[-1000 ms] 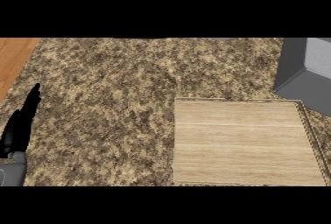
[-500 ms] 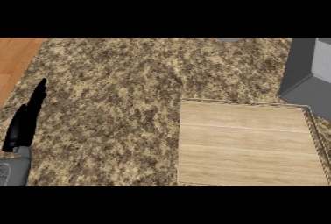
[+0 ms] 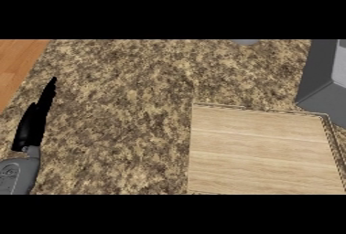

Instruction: Pick the bell pepper from the tray and place it in the cardboard box

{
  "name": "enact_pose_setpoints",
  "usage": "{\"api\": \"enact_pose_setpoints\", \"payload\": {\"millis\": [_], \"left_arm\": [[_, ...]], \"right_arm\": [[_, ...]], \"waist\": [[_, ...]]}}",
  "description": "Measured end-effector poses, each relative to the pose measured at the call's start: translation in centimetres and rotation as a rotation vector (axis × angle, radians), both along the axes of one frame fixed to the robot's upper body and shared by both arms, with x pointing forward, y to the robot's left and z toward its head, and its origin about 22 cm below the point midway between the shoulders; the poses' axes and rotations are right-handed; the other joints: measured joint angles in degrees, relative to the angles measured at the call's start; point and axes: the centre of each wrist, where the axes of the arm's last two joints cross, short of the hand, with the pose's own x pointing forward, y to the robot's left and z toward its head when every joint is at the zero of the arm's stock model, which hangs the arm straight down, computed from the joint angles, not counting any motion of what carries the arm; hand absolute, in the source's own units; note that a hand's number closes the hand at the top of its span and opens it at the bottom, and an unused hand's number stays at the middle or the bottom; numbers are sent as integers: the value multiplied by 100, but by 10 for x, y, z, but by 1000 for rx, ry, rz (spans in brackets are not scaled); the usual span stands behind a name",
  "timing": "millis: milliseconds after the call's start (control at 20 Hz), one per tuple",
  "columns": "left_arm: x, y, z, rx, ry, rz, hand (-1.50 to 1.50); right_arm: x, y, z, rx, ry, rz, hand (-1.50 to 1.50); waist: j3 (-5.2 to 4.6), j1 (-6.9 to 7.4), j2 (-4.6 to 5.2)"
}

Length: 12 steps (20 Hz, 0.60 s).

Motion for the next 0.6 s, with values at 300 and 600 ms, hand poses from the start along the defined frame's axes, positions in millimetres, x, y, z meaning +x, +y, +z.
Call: {"api": "enact_pose_setpoints", "payload": {"millis": [300,600], "left_arm": [[0,2,0,6,3,-5,0],[0,5,2,7,-4,-3,0]], "right_arm": [[34,27,-9,57,73,43,150],[63,59,-29,50,132,70,150]], "waist": [[-4,32,4],[-3,24,16]]}}
